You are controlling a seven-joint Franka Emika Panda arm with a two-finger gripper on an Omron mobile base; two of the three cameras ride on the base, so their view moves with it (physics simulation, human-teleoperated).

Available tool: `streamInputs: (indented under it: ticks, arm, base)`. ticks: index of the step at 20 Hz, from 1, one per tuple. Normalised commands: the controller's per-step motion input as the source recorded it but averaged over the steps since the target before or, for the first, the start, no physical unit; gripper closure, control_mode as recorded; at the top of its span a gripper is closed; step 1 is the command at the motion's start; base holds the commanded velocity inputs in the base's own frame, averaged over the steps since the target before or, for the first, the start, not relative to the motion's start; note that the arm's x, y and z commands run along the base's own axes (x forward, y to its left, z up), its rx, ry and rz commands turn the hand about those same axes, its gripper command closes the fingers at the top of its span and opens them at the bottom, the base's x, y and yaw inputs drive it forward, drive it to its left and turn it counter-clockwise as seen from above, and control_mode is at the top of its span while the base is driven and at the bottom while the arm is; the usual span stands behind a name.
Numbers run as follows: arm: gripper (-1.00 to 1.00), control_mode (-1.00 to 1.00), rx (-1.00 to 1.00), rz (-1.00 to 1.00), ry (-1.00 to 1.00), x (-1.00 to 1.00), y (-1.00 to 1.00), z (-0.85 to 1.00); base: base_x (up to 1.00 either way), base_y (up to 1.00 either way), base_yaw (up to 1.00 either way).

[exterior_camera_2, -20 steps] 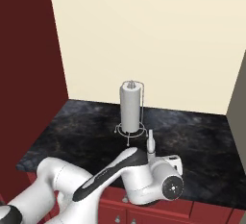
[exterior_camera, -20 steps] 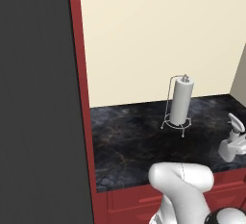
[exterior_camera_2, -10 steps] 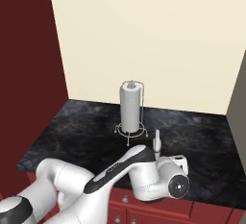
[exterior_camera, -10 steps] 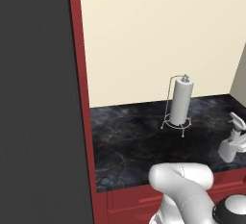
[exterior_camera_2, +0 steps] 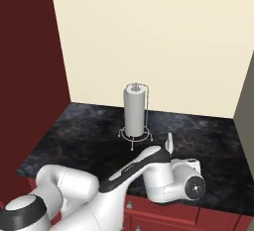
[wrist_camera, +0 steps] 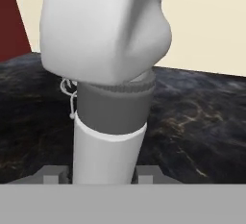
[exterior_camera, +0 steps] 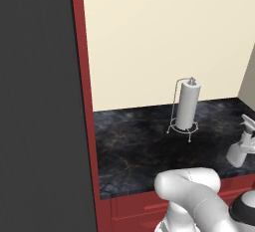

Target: Move the cutting board and knife to the sink. Then move spray from the cabinet to the counter.

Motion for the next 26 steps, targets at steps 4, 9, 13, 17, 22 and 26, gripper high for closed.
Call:
streamInputs:
  ticks: [4, 9, 13, 17, 22, 26]
  arm:
    - [-1.00, -1.00, 0.00, 0.00, -0.01, 0.00, 0.02, -0.34]
    - [-1.00, -1.00, 0.00, 0.00, -0.02, 0.00, 0.09, -0.36]
    - [-1.00, -1.00, 0.00, 0.00, -0.04, 0.00, 0.10, -0.26]
    - [-1.00, -1.00, 0.00, 0.00, -0.05, 0.00, 0.17, -0.20]
    - [-1.00, -1.00, 0.00, 0.00, -0.10, -0.08, 0.25, -0.10]
    - [-1.00, -1.00, 0.00, 0.00, -0.16, -0.10, 0.24, -0.04]
  base:
    - [0.00, 0.00, 0.00]
    - [0.00, 0.00, 0.00]
    - [0.00, 0.00, 0.00]
    - [0.00, 0.00, 0.00]
    - [0.00, 0.00, 0.00]
    - [0.00, 0.00, 0.00]
